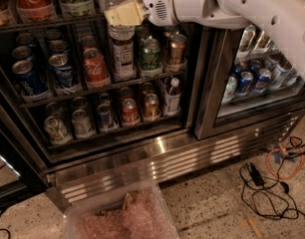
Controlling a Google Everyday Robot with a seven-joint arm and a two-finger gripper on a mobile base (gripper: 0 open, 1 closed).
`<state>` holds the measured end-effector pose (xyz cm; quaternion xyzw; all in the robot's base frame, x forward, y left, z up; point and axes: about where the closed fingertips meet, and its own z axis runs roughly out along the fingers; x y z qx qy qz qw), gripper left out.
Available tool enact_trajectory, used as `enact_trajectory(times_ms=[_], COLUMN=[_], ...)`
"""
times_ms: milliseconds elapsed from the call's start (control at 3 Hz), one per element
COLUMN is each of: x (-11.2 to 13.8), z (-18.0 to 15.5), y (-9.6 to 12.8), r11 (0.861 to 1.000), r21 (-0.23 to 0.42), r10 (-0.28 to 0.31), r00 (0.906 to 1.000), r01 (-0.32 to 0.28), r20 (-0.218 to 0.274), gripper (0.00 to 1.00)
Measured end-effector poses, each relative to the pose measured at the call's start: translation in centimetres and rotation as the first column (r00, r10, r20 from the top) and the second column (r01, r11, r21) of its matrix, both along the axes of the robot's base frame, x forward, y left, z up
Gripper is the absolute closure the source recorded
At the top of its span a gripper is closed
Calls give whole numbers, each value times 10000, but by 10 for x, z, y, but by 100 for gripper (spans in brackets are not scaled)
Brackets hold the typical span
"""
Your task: Pick water bottle from top shelf of fridge
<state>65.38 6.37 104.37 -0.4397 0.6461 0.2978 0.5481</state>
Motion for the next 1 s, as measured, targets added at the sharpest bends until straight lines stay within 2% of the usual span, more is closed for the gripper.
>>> enact_trajectory(times_ms=[1000], x=[-13], z=[-2], y=[9], r11=[9994], r21=[-103], r10=[342], r00=[9993], r01=[-343], r20=[-129], gripper=[100])
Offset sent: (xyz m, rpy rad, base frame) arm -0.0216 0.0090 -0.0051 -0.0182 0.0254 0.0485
